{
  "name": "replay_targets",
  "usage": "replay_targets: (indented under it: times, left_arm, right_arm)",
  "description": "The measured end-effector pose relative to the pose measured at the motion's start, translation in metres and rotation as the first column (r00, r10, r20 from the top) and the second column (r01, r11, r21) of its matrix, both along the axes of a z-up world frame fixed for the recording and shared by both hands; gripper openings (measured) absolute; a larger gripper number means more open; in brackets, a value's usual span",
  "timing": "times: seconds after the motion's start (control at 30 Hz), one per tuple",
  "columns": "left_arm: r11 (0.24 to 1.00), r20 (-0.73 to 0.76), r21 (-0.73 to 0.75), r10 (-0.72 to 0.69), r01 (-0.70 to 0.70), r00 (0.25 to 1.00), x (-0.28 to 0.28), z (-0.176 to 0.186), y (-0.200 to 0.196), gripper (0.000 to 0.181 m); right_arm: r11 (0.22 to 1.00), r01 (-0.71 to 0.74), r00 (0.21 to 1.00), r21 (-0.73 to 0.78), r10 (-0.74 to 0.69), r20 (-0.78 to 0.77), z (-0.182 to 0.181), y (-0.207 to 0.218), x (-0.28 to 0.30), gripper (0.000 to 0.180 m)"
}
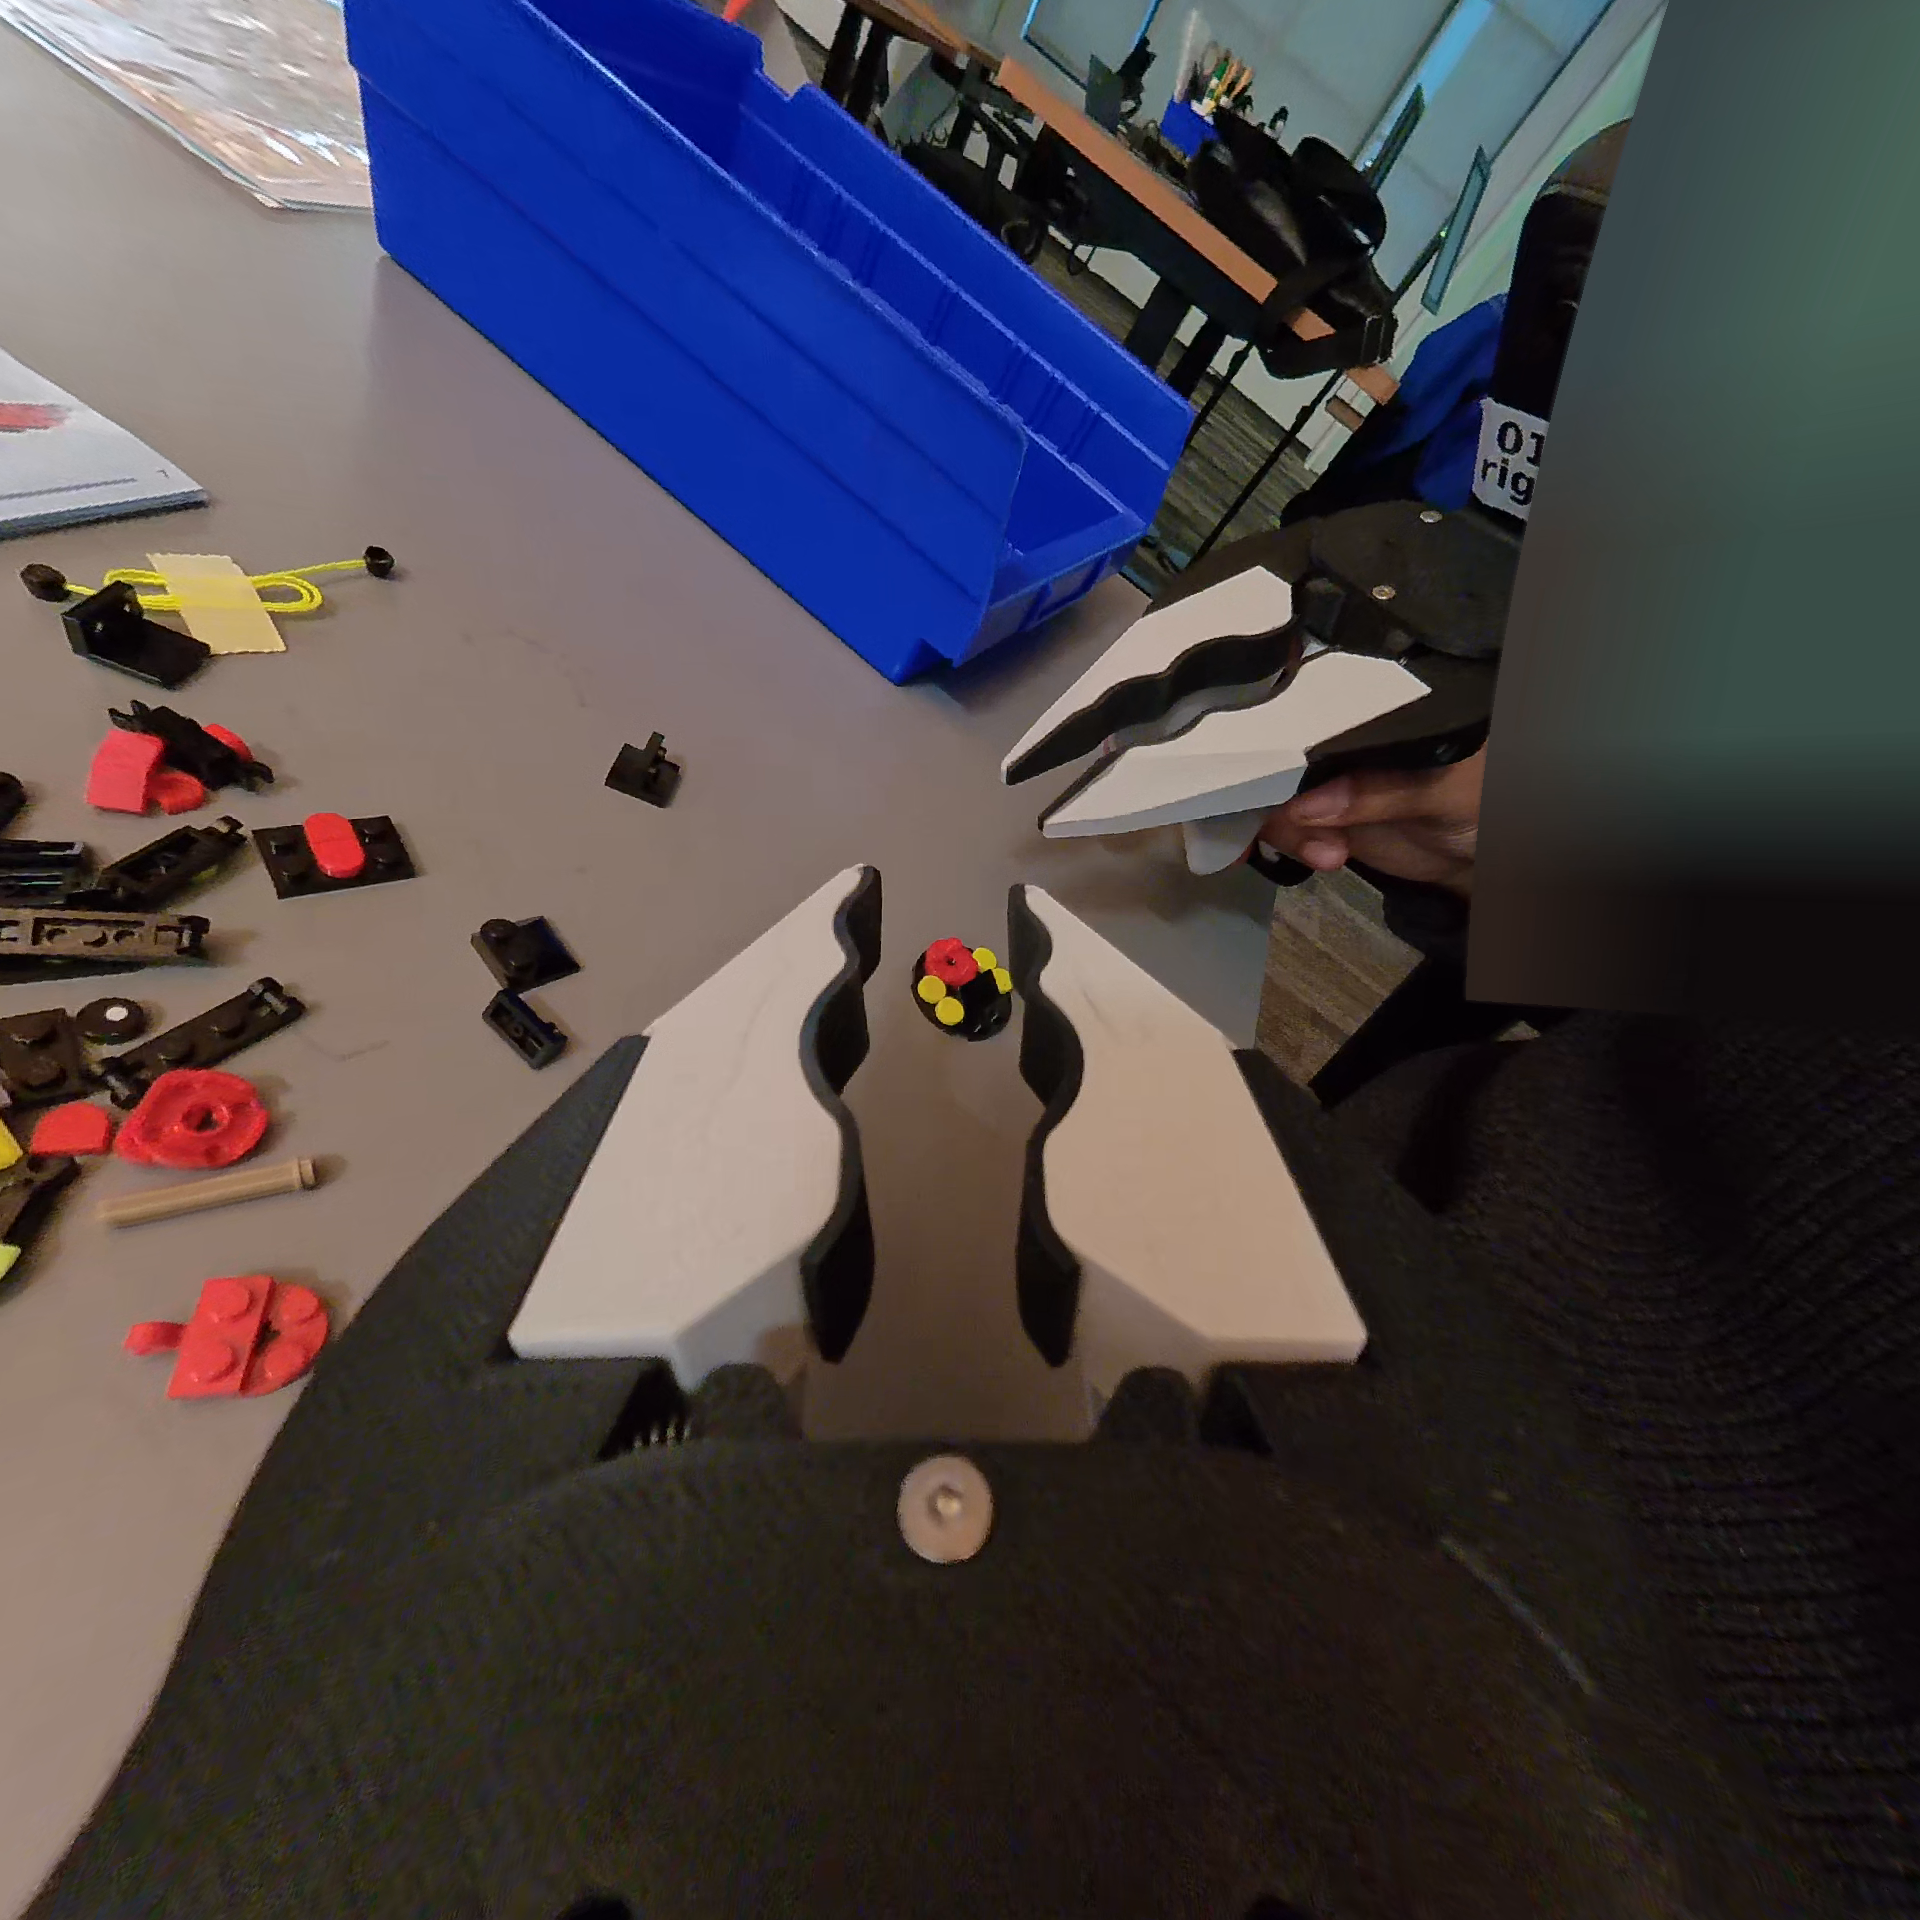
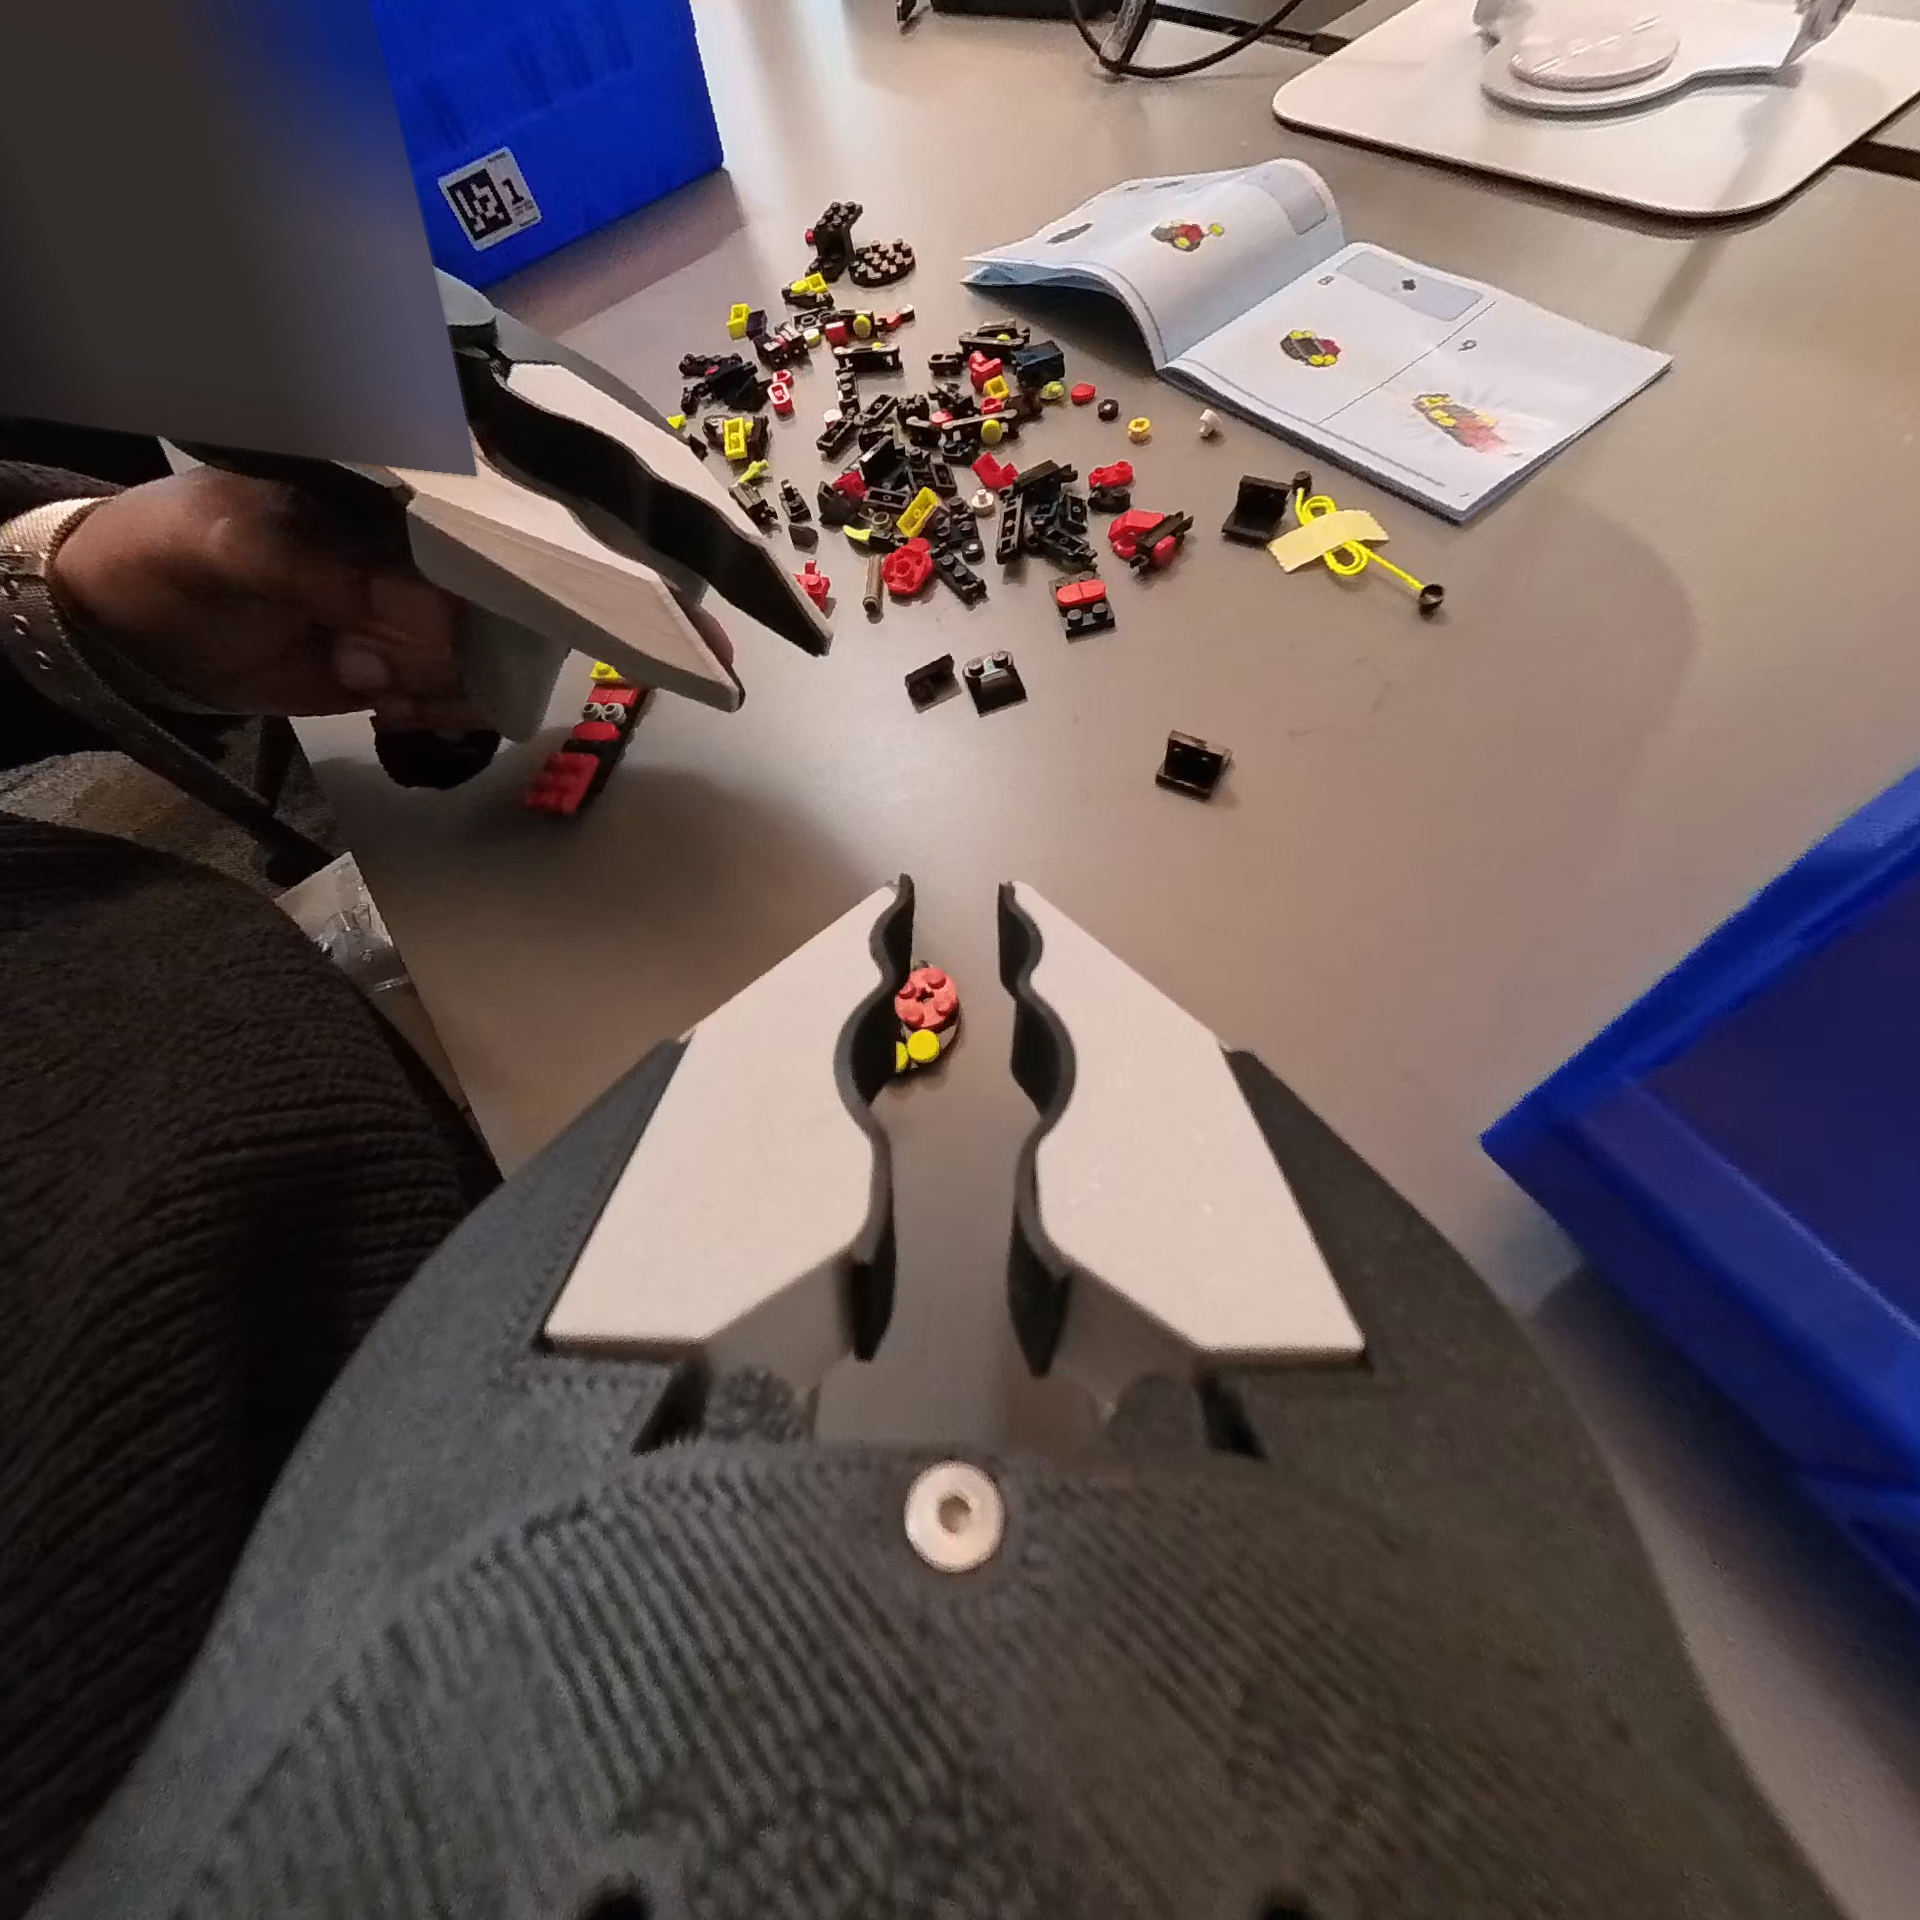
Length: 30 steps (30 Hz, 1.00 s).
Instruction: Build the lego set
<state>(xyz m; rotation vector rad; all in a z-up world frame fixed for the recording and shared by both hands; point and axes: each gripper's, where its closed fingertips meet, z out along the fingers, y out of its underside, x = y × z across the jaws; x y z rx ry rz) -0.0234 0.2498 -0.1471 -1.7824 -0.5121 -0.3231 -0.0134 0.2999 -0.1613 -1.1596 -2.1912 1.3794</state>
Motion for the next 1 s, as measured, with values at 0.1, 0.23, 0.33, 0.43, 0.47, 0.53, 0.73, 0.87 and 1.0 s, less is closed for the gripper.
replay_targets:
  times: [0.1,0.23,0.33,0.43,0.47,0.53,0.73,0.87,1.0]
  left_arm:
    - [1.0,0.008,0.005,0.003,-0.003,1.0,0.0,0.001,0.0,0.021]
    - [1.0,0.015,0.008,0.004,-0.004,1.0,-0.001,0.001,0.0,0.02]
    - [1.0,0.039,0.015,-0.012,0.011,0.999,0.0,0.001,-0.001,0.013]
    - [1.0,0.051,0.007,-0.011,0.01,0.999,-0.004,-0.003,-0.002,0.011]
    - [1.0,0.043,-0.006,-0.006,0.006,0.999,-0.006,-0.005,-0.002,0.011]
    - [0.999,0.021,-0.034,0.004,-0.003,1.0,-0.009,-0.009,-0.003,0.011]
    - [0.997,0.018,-0.08,0.02,-0.019,1.0,-0.018,-0.02,-0.005,0.012]
    - [0.987,-0.047,-0.057,0.146,-0.149,0.988,-0.054,-0.008,-0.025,0.006]
    - [0.966,-0.044,-0.067,0.247,-0.25,0.968,-0.083,-0.011,-0.049,0.006]
  right_arm:
    - [1.0,0.0,1.0,-0.002,0.0,0.003,-0.001,0.0,0.0,0.014]
    - [1.0,0.012,1.0,-0.013,-0.012,0.015,-0.002,0.003,-0.003,0.015]
    - [0.999,0.024,1.0,0.025,-0.025,0.019,-0.008,0.008,-0.007,0.015]
    - [0.994,0.031,0.999,0.105,-0.032,0.012,-0.016,0.012,-0.011,0.015]
    - [0.992,0.031,0.999,0.126,-0.033,0.011,-0.019,0.013,-0.012,0.015]
    - [0.987,0.03,0.999,0.158,-0.033,0.014,-0.024,0.013,-0.015,0.015]
    - [0.99,0.018,0.999,0.142,-0.024,0.038,-0.029,0.016,-0.02,0.016]
    - [0.999,0.037,0.999,0.036,-0.036,-0.01,-0.011,0.028,-0.029,0.015]
    - [0.998,0.047,0.998,0.033,-0.045,-0.053,-0.005,0.042,-0.038,0.016]
